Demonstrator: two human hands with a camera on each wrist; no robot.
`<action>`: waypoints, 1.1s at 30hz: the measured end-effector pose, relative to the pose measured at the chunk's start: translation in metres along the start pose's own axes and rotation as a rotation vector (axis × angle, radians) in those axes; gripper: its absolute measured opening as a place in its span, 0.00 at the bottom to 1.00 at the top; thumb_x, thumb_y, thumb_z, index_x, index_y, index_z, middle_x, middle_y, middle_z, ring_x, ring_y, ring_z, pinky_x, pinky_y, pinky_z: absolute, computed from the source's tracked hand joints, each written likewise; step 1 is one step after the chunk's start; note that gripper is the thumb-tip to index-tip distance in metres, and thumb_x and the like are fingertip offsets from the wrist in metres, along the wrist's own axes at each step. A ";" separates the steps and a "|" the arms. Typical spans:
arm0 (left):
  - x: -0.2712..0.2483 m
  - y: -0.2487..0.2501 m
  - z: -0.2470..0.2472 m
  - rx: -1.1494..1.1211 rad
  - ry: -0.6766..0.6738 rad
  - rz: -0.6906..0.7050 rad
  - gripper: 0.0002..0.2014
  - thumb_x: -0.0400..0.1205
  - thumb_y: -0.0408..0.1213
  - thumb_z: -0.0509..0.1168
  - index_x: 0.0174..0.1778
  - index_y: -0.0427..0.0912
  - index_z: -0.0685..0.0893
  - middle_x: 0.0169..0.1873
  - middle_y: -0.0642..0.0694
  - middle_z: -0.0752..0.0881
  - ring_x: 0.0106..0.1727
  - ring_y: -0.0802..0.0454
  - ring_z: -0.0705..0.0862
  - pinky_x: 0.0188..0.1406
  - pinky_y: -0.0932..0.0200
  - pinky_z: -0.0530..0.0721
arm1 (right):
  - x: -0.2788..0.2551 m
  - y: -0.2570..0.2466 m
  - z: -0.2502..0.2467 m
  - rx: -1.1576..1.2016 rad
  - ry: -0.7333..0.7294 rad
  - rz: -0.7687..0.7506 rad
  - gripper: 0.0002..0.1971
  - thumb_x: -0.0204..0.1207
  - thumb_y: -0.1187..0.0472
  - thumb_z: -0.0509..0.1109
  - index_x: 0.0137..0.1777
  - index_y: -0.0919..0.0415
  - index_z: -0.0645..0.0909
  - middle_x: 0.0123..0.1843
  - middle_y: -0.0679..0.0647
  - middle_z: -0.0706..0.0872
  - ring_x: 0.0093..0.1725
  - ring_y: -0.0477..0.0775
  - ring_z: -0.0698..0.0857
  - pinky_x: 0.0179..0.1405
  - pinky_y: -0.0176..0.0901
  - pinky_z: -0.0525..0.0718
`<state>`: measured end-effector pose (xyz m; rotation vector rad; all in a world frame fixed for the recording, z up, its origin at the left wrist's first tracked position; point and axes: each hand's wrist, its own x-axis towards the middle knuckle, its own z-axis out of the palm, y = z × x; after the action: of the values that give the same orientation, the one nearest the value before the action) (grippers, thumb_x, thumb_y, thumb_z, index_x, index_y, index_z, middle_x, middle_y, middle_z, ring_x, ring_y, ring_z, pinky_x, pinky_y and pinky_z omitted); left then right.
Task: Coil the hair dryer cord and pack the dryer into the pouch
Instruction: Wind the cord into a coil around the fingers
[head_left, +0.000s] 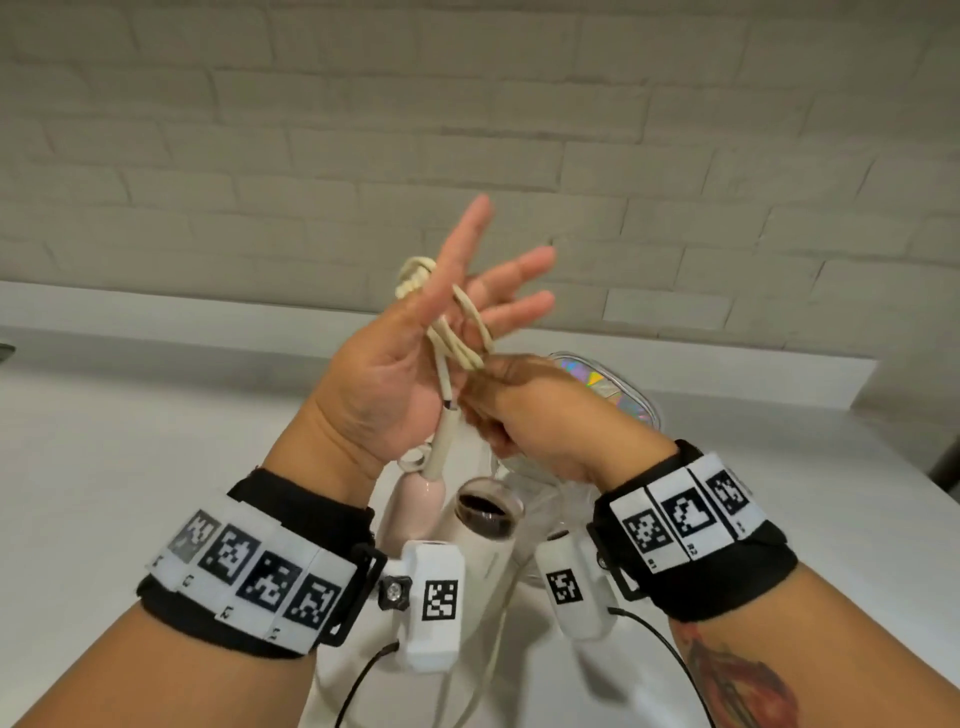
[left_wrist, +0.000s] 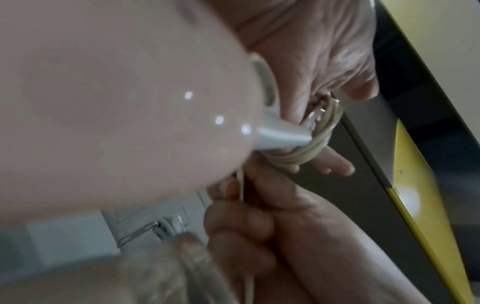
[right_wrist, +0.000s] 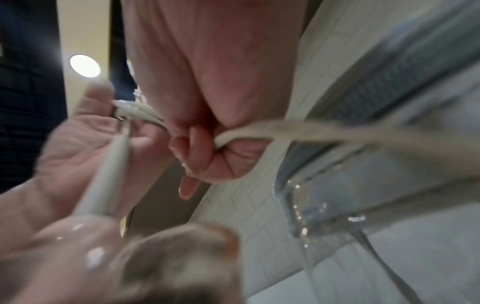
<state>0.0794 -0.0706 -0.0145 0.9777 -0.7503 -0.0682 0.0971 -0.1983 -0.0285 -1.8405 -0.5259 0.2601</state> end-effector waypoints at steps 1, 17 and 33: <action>0.002 0.003 -0.003 0.029 0.083 0.039 0.42 0.76 0.51 0.67 0.83 0.48 0.54 0.72 0.34 0.77 0.66 0.45 0.83 0.68 0.55 0.77 | -0.007 0.004 -0.010 -0.093 -0.063 -0.021 0.16 0.82 0.59 0.62 0.33 0.51 0.82 0.29 0.54 0.75 0.23 0.48 0.70 0.23 0.41 0.69; -0.019 -0.008 -0.020 0.642 0.122 -0.257 0.41 0.60 0.69 0.73 0.68 0.53 0.80 0.40 0.54 0.90 0.26 0.52 0.81 0.42 0.54 0.79 | -0.034 -0.026 -0.058 -0.215 -0.157 -0.340 0.05 0.78 0.67 0.66 0.45 0.67 0.84 0.31 0.40 0.85 0.29 0.35 0.78 0.33 0.26 0.72; -0.015 -0.009 0.003 0.428 -0.118 -0.353 0.18 0.80 0.32 0.53 0.54 0.33 0.88 0.17 0.42 0.82 0.09 0.60 0.67 0.49 0.58 0.83 | 0.007 0.003 -0.042 0.227 0.216 -0.283 0.06 0.76 0.64 0.69 0.38 0.58 0.80 0.25 0.44 0.76 0.21 0.42 0.68 0.21 0.35 0.67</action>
<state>0.0687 -0.0729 -0.0286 1.5193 -0.7068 -0.2829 0.1218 -0.2307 -0.0167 -1.5295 -0.5733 -0.0681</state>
